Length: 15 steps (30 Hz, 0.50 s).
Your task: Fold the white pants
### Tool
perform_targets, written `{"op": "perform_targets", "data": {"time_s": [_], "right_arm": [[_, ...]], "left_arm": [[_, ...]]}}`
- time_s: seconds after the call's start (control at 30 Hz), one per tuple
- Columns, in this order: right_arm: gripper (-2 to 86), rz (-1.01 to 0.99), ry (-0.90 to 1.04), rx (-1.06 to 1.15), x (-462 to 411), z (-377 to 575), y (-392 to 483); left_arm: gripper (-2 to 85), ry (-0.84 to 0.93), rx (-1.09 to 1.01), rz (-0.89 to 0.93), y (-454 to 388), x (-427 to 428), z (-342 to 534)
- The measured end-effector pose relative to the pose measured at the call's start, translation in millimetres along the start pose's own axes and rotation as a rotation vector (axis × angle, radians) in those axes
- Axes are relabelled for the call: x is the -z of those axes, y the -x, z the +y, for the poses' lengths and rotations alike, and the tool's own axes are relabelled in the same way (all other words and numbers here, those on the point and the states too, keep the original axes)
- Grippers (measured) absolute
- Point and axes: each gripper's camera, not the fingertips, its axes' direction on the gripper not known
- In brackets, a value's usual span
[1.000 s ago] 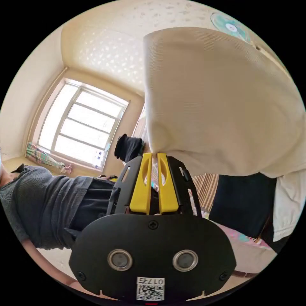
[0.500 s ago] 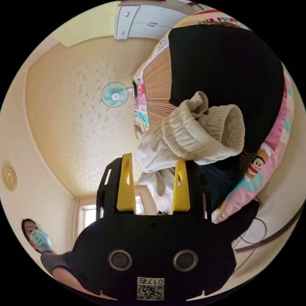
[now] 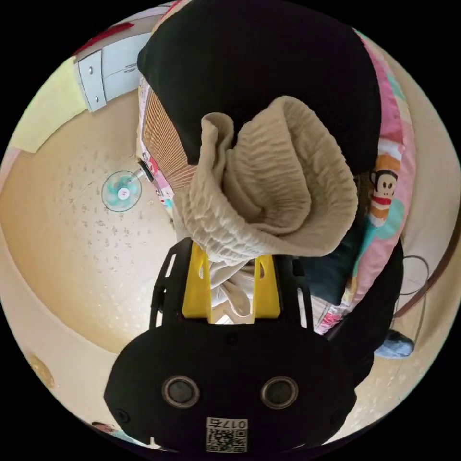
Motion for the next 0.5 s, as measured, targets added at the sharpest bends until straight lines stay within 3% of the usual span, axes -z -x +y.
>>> {"op": "perform_targets", "data": {"time_s": [0.07,0.13,0.17,0.3,0.5], "right_arm": [[5.5,0.083,-0.091,0.266,12.0,21.9,41.1],[2.6,0.149,-0.118,0.665,21.9,68.3,98.2],[2.1,0.126,-0.098,0.749,23.4,79.0,108.6],[1.2,0.003,0.144,1.325,24.8,165.0,168.6],[1.6,-0.24,0.44,2.115,67.5,373.5,186.9]], "left_arm": [[-0.5,-0.096,-0.139,0.026,-18.9,0.3,2.8],[-0.5,-0.081,-0.259,0.041,-44.9,-14.4,0.4],[-0.5,-0.055,-0.359,0.088,-66.8,-26.6,0.7],[-0.5,-0.121,-0.681,0.304,-149.9,-40.7,45.4],[-0.4,0.001,-1.108,0.724,-251.2,-47.1,176.9]]}}
